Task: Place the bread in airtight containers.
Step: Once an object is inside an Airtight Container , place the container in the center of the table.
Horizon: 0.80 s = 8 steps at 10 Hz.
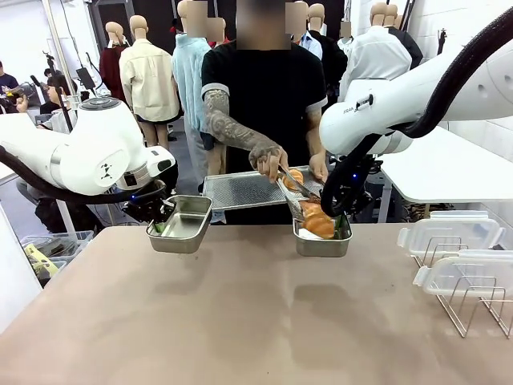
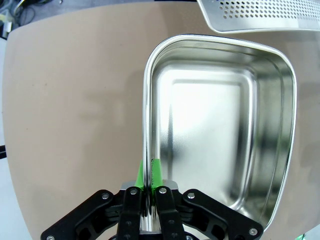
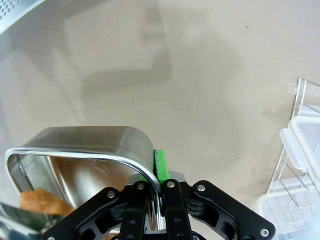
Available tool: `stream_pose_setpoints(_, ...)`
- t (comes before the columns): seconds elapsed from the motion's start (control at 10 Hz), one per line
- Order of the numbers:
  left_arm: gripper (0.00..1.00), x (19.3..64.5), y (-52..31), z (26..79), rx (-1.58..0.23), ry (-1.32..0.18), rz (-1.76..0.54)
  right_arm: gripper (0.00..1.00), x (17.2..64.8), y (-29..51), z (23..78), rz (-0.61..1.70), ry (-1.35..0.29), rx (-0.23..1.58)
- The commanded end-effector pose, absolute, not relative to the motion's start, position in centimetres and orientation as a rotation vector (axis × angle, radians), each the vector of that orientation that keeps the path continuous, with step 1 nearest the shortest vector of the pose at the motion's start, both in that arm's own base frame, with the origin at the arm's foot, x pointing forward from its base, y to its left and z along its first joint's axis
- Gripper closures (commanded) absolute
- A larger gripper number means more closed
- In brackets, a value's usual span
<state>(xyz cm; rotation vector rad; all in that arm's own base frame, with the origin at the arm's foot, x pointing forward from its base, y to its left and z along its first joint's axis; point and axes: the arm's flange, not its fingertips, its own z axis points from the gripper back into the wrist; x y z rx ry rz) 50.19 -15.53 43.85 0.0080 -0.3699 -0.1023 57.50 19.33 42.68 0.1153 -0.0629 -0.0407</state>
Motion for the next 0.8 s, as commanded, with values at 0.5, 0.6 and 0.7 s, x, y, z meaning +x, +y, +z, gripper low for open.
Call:
stream_pose_setpoints(0.5, 1.00, 50.48, -15.53, 44.31, 0.006, -0.377, -0.101, 1.00, 57.74, 19.50, 42.82, -0.035, -0.076, 0.110)
stream_pose_setpoints(0.6, 1.00, 50.48, -15.53, 44.31, 0.006, -0.377, -0.101, 1.00, 57.74, 19.50, 42.82, -0.035, -0.076, 0.110)
stream_pose_setpoints(0.7, 1.00, 50.48, -15.53, 44.31, 0.006, -0.377, -0.101, 1.00, 57.74, 19.50, 42.82, -0.035, -0.076, 0.110)
